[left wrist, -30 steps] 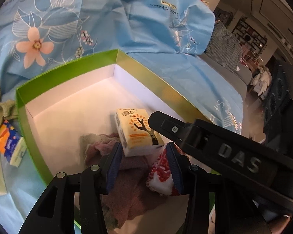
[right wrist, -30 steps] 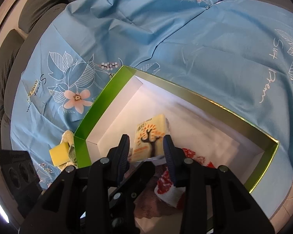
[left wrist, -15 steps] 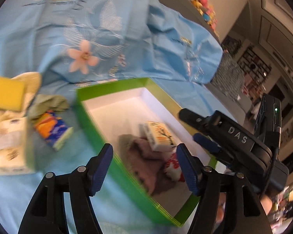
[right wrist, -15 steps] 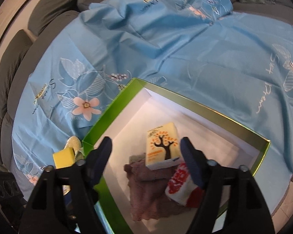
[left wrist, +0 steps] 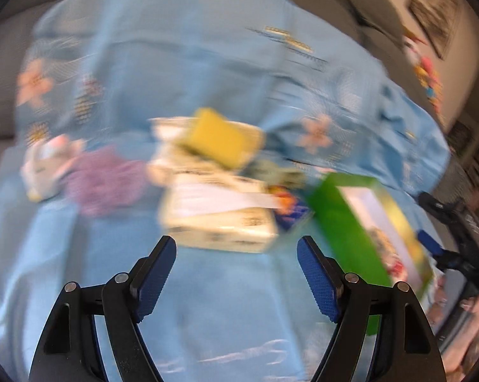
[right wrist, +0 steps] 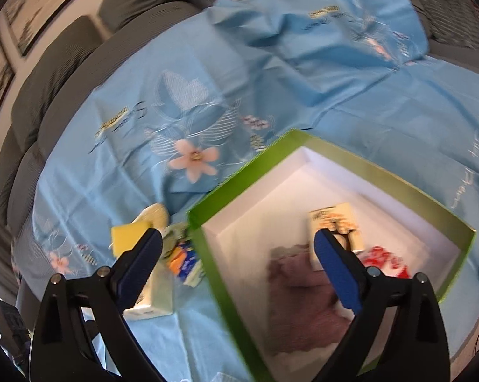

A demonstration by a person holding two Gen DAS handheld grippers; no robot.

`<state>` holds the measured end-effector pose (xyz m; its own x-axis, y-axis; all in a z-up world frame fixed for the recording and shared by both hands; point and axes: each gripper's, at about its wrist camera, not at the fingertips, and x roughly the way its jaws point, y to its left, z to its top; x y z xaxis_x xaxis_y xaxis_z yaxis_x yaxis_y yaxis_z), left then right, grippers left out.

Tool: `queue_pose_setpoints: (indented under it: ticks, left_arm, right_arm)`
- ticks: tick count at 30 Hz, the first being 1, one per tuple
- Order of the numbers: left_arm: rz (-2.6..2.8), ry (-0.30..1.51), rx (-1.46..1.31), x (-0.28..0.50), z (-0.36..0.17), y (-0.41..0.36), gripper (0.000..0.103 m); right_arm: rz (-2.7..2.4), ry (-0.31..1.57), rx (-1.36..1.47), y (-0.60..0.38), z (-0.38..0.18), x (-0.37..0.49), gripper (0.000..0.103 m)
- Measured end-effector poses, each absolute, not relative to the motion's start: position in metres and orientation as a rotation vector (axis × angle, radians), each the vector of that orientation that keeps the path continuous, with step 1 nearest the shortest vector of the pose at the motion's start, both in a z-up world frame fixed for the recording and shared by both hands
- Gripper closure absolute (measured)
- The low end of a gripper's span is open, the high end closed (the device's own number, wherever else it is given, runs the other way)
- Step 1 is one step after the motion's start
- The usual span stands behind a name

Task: Organize soft objects
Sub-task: 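Move the right gripper to the white plush elephant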

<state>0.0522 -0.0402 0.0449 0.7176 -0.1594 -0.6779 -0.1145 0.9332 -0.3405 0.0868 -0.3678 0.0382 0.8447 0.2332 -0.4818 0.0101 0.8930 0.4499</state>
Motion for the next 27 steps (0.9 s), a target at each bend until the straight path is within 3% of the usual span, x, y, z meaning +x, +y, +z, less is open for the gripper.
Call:
queue_pose_setpoints:
  ticks: [15, 24, 27]
  left_arm:
    - [0.335, 0.823, -0.481, 0.013, 0.008, 0.082, 0.024]
    - [0.42, 0.834, -0.641, -0.004, 0.0, 0.133, 0.024]
    - [0.457, 0.82, -0.708, -0.012, -0.002, 0.152, 0.024]
  right_arm:
    - [0.46, 0.625, 0.29, -0.24, 0.039, 0.079, 0.006]
    - [0.724, 0.796, 0.171, -0.084, 0.038, 0.093, 0.007]
    - [0.759, 0.832, 0.103, -0.031, 0.035, 0.104, 0.012]
